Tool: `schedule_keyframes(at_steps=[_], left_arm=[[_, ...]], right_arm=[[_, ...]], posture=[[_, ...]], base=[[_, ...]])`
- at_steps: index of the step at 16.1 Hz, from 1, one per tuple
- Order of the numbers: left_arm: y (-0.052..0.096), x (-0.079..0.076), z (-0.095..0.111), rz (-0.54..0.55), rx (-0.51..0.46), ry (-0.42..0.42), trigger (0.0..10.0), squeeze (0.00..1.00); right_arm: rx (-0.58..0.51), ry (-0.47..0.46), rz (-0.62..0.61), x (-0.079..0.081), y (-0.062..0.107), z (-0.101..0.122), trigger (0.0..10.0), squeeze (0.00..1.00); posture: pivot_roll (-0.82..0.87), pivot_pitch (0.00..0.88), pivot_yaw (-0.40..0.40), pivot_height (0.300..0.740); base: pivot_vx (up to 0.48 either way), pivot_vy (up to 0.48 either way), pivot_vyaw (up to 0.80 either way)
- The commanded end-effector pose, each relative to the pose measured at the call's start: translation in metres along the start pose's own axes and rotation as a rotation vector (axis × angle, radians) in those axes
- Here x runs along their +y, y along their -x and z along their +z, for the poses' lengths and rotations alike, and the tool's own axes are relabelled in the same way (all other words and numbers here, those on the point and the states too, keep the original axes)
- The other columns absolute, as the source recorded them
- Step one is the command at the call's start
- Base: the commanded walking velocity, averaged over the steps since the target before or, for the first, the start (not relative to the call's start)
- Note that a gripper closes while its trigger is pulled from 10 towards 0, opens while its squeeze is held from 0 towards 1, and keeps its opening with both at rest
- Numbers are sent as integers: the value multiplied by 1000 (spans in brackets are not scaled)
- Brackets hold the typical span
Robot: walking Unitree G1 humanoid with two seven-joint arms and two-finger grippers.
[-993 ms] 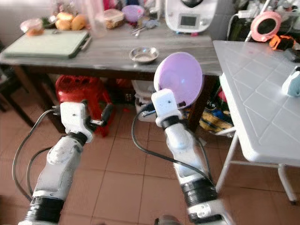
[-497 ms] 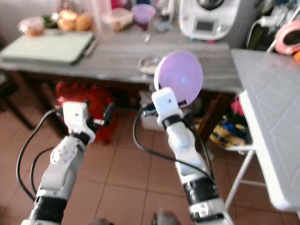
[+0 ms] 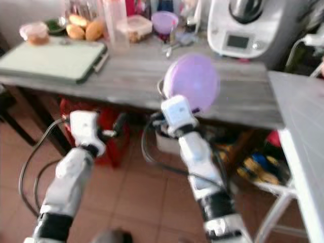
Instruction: Setting the table
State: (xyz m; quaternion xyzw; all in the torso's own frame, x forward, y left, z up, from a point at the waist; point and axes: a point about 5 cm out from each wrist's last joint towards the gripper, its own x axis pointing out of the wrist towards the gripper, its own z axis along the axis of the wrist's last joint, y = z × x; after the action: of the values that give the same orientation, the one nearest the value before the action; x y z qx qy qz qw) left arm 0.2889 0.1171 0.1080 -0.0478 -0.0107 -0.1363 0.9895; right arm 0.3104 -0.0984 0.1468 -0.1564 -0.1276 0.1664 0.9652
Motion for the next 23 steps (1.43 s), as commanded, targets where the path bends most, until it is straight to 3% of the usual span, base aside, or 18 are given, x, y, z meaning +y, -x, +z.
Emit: schedule_keyframes(at_steps=[1, 4, 9, 13, 16, 22, 23], left_arm=[[-2, -7, 2, -16, -12, 5, 10000, 0], [-1, -8, 1, -15, -5, 11, 10000, 0], [1, -10, 1, -38, -12, -2, 10000, 0], [1, -11, 1, -42, -12, 0, 10000, 0], [1, -10, 0, -30, -4, -4, 10000, 0], [4, -2, 0, 25, -4, -21, 10000, 0], [9, 7, 2, 72, -13, -46, 10000, 0]], right_arm=[[-16, 12, -20, -9, 0, 3, 10000, 0], [-19, 14, -20, -9, -1, 4, 10000, 0], [4, 0, -43, -11, -2, 1, 10000, 0], [8, -4, -45, -13, -2, -1, 10000, 0], [8, -9, -39, -12, -2, -1, 10000, 0], [35, -11, 0, -6, -2, -4, 10000, 0], [58, -26, -2, -7, -4, -6, 10000, 0]], posture=[[-11, 0, 7, 740], [-6, 0, 8, 740], [-4, 0, 8, 740], [-9, 0, 7, 740], [-8, 0, 5, 740], [1, 0, 6, 740], [3, 0, 6, 740]], base=[[412, 244, 794], [364, 303, 690], [127, 0, 0], [435, 0, -800], [403, 0, -154], [204, 0, 0], [0, 0, 0]])
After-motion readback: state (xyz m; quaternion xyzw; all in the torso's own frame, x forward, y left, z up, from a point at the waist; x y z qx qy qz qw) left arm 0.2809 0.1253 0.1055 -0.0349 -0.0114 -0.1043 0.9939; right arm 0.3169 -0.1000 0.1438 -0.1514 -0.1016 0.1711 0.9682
